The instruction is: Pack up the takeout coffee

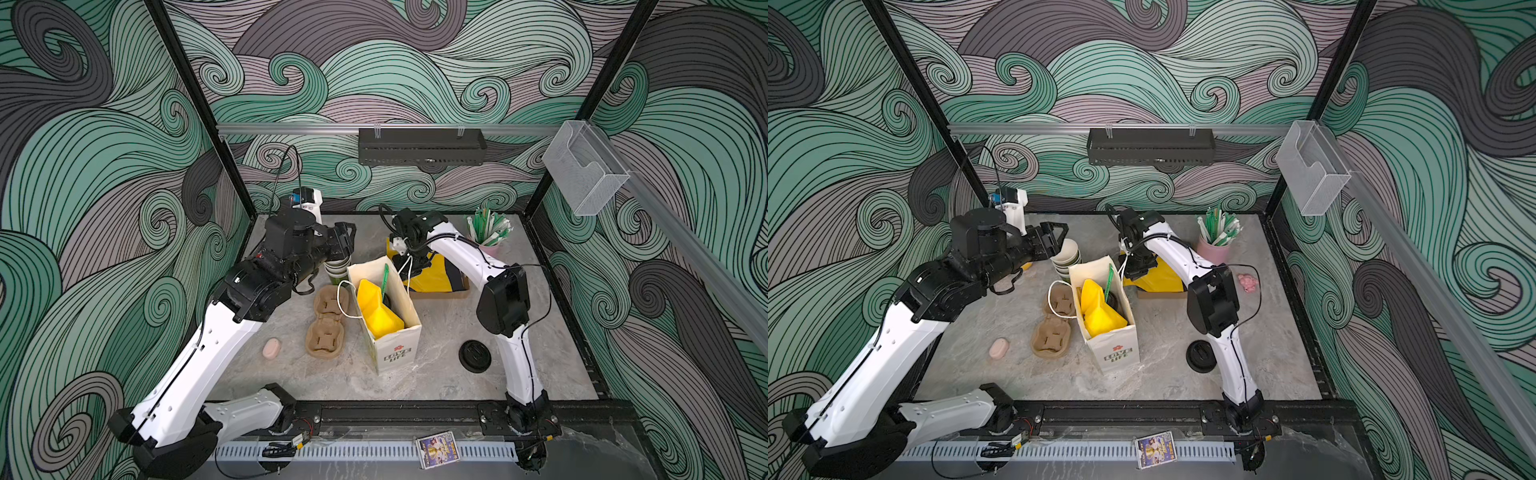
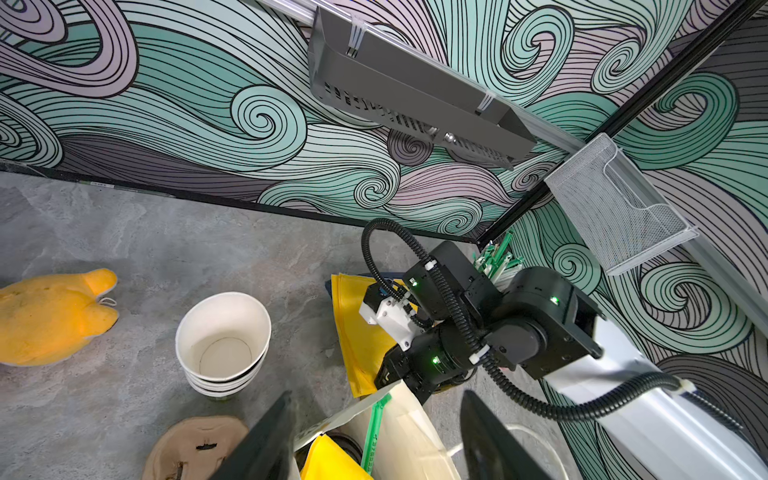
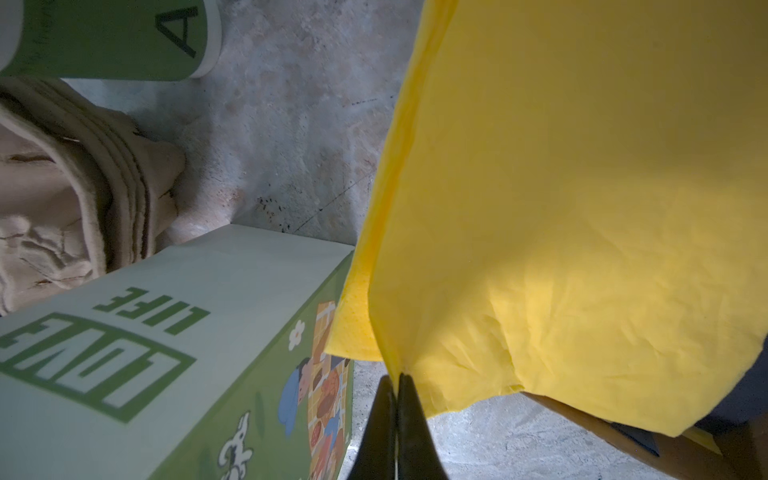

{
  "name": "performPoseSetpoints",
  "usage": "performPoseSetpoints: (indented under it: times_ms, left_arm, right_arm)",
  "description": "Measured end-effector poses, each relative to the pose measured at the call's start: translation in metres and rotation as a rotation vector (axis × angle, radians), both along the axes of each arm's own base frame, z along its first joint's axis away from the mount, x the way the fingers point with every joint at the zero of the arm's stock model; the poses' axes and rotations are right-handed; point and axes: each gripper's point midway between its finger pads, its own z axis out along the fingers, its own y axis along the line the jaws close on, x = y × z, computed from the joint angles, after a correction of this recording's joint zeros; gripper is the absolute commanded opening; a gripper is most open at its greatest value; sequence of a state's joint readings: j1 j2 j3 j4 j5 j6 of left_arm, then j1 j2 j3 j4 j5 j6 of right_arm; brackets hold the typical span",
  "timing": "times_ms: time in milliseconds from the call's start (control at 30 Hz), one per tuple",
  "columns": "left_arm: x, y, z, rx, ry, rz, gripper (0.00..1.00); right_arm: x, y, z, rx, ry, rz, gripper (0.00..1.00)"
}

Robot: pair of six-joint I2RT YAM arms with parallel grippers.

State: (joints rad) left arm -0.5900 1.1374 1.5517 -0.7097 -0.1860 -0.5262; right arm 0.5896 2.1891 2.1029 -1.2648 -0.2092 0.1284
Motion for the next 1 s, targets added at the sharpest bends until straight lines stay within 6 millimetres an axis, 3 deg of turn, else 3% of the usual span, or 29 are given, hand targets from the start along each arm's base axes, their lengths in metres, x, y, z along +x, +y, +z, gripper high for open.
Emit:
performPoseSetpoints:
  times_ms: [133,267,367,600,733,867,1000]
  left_arm:
    - [0.005,-0.012,0.008,0.042,-0.029,-0.063,0.65]
    - [0.015,-0.031,0.018,0.092,-0.074,-0.15,0.65]
    - [0.021,-0.048,0.019,0.139,-0.11,-0.238,0.65]
    - [0.023,-0.093,0.006,0.294,-0.196,-0.495,0.65]
    - [0.019,-0.128,0.001,0.371,-0.253,-0.649,0.72]
    - [0.014,-0.159,-0.005,0.394,-0.285,-0.759,0.8]
    - [0.012,-0.181,-0.004,0.377,-0.3,-0.827,0.87]
  right_arm:
    - [-0.001,-0.023,0.038,0.086,-0.031,-0.066,0.0]
    - [0.004,-0.05,0.097,0.232,-0.111,-0.159,0.0]
    - [0.008,-0.064,0.129,0.328,-0.156,-0.205,0.0]
    - [0.015,-0.069,0.168,0.494,-0.163,-0.233,0.0]
    - [0.02,-0.084,0.197,0.569,-0.197,-0.279,0.0]
    - [0.011,-0.1,0.246,0.647,-0.293,-0.3,0.0]
    - [-0.014,-0.102,0.302,0.733,-0.406,-0.273,0.0]
